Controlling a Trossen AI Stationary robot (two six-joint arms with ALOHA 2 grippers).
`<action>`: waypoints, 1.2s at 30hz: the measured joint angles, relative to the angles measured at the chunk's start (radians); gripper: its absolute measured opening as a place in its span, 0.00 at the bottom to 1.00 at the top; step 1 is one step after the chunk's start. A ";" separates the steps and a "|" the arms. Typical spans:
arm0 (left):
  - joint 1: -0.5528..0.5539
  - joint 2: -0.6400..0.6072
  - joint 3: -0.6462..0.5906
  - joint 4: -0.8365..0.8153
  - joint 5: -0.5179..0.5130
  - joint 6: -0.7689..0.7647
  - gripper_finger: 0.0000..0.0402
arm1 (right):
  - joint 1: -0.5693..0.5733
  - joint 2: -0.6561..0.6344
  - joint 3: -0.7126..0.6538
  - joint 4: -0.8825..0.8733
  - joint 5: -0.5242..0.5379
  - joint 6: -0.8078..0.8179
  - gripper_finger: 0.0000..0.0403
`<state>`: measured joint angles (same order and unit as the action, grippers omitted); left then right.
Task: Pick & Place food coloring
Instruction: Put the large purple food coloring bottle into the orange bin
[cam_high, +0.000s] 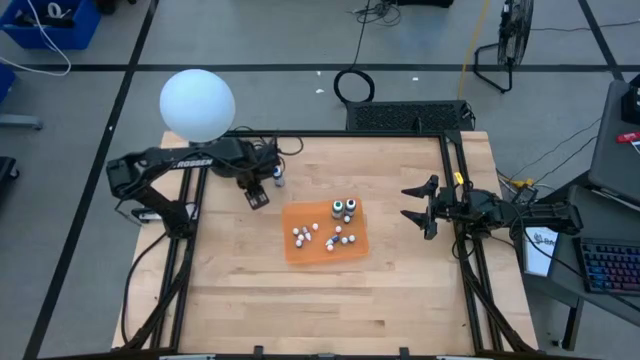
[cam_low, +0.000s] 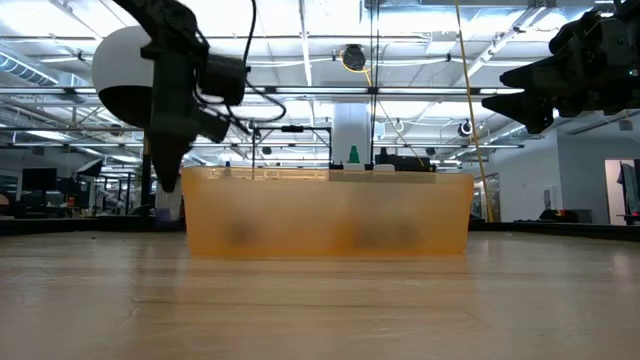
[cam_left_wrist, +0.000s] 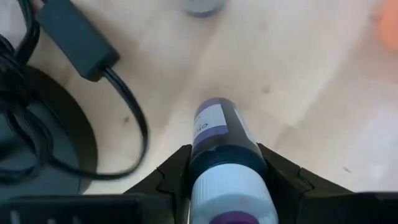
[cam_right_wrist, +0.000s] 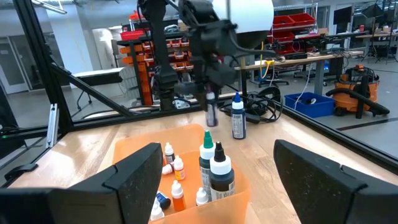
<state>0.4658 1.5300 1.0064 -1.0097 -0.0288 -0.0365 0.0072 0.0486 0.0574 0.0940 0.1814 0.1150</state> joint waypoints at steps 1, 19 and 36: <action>-0.020 -0.015 0.007 -0.018 -0.003 -0.010 0.35 | 0.000 0.000 0.000 0.000 0.000 0.000 0.73; -0.433 -0.009 0.367 -0.133 -0.080 -0.215 0.35 | 0.000 0.000 0.000 0.000 0.000 0.000 0.73; -0.429 0.288 0.443 -0.089 -0.076 -0.088 0.35 | 0.000 0.000 0.000 0.000 0.000 0.000 0.73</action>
<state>0.0368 1.8182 1.4490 -1.0992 -0.1051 -0.1249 0.0074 0.0488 0.0574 0.0940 0.1814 0.1150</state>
